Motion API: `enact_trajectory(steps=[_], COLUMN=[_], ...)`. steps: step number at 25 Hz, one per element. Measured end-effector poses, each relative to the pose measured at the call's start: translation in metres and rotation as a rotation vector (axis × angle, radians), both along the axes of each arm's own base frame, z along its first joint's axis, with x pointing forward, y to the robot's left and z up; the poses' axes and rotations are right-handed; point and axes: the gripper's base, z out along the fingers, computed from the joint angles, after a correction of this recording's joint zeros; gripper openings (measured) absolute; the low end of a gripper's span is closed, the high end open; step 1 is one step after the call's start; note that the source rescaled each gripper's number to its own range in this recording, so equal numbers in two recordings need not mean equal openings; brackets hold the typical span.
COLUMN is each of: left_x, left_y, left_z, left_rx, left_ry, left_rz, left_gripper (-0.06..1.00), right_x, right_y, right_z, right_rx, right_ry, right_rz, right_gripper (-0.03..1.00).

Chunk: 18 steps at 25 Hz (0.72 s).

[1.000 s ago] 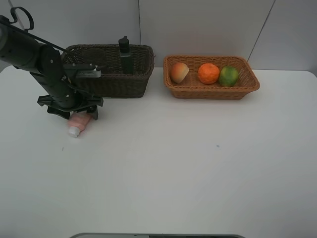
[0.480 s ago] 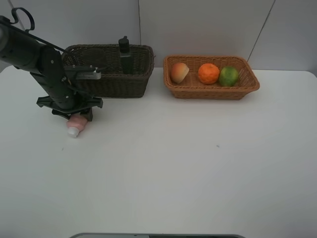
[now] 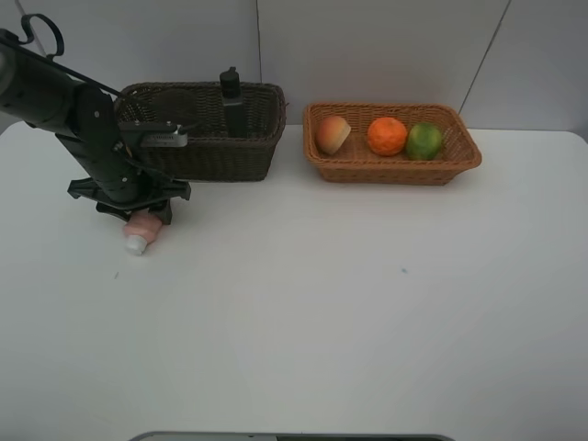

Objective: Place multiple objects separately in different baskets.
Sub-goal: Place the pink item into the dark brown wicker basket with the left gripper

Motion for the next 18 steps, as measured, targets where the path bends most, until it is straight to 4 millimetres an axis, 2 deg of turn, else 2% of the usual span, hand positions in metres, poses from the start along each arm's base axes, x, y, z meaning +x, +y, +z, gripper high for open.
enact_trajectory(steps=[14,18], left_x=[-0.0009,-0.0045], left_y=[0.0003,0.0016], left_z=[-0.0002,0.0094], left_rx=[0.003,0.012], left_ry=[0.01,0.032], left_rz=[0.001,0.004], left_gripper=[0.66,0.66], right_x=[0.0,0.0], right_y=[0.0,0.0], right_z=[0.0,0.0], right_rx=[0.0,0.0], right_ry=[0.0,0.0], right_rz=[0.0,0.0], right_gripper=[0.83,0.83])
